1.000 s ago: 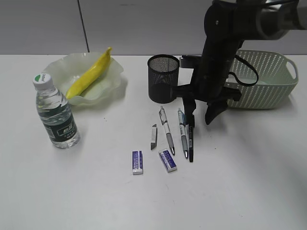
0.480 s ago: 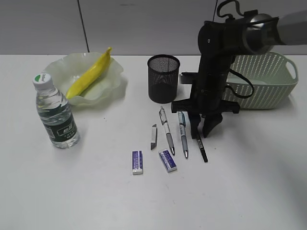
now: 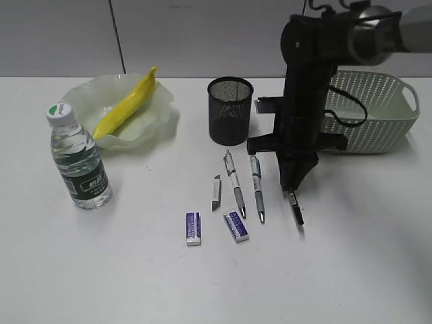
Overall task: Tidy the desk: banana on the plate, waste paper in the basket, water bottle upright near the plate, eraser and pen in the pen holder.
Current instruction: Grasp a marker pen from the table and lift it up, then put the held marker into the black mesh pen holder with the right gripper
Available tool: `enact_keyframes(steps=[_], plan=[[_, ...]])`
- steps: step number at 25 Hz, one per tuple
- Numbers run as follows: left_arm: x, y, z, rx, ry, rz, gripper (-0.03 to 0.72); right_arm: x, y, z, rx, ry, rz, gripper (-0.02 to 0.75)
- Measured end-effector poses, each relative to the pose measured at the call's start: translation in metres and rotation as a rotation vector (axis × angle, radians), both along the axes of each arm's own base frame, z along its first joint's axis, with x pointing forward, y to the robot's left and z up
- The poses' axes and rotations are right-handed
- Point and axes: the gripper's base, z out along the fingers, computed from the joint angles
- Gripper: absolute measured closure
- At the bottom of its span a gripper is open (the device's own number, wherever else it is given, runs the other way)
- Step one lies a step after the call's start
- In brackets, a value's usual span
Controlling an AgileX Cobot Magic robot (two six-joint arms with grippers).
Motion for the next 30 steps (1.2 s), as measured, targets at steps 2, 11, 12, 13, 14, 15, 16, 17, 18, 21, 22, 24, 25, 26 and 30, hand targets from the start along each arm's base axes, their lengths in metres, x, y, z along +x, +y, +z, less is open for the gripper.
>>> enact_keyframes(steps=[2, 11, 12, 13, 14, 15, 16, 17, 18, 21, 22, 24, 25, 26, 30], plan=[[0.000, 0.000, 0.000, 0.000, 0.000, 0.000, 0.347, -0.001, 0.000, 0.023, 0.020, -0.036, 0.009, 0.647], [0.000, 0.000, 0.000, 0.000, 0.000, 0.000, 0.347, 0.007, 0.002, 0.152, 0.262, -0.636, 0.123, 0.647], [0.000, 0.000, 0.000, 0.000, 0.000, 0.000, 0.347, 0.012, 0.004, 0.157, 0.282, -0.710, 0.134, 0.647], [0.000, 0.000, 0.000, 0.000, 0.000, 0.000, 0.347, 0.017, 0.006, 0.161, 0.301, -0.782, 0.142, 0.647], [0.000, 0.000, 0.000, 0.000, 0.000, 0.000, 0.347, 0.021, 0.007, 0.163, 0.312, -0.837, 0.153, 0.647], [0.000, 0.000, 0.000, 0.000, 0.000, 0.000, 0.347, 0.026, 0.009, 0.164, 0.325, -0.901, 0.161, 0.647], [0.000, 0.000, 0.000, 0.000, 0.000, 0.000, 0.347, 0.031, 0.011, 0.166, 0.339, -0.964, 0.164, 0.647], [0.000, 0.000, 0.000, 0.000, 0.000, 0.000, 0.347, 0.037, 0.013, 0.165, 0.348, -1.017, 0.166, 0.647], [0.000, 0.000, 0.000, 0.000, 0.000, 0.000, 0.347, 0.041, 0.014, 0.163, 0.355, -1.054, 0.167, 0.647], [0.000, 0.000, 0.000, 0.000, 0.000, 0.000, 0.347, 0.052, 0.019, 0.156, 0.378, -1.150, 0.152, 0.647], [0.000, 0.000, 0.000, 0.000, 0.000, 0.000, 0.347, 0.055, 0.020, 0.153, 0.382, -1.174, 0.149, 0.647], [0.000, 0.000, 0.000, 0.000, 0.000, 0.000, 0.347, 0.062, 0.022, 0.140, 0.382, -1.192, 0.145, 0.647], [0.000, 0.000, 0.000, 0.000, 0.000, 0.000, 0.347, 0.065, 0.023, 0.132, 0.380, -1.190, 0.144, 0.647], [0.000, 0.000, 0.000, 0.000, 0.000, 0.000, 0.347, 0.067, 0.024, 0.126, 0.378, -1.189, 0.143, 0.647], [0.000, 0.000, 0.000, 0.000, 0.000, 0.000, 0.347, 0.074, 0.027, 0.099, 0.365, -1.164, 0.143, 0.647]])
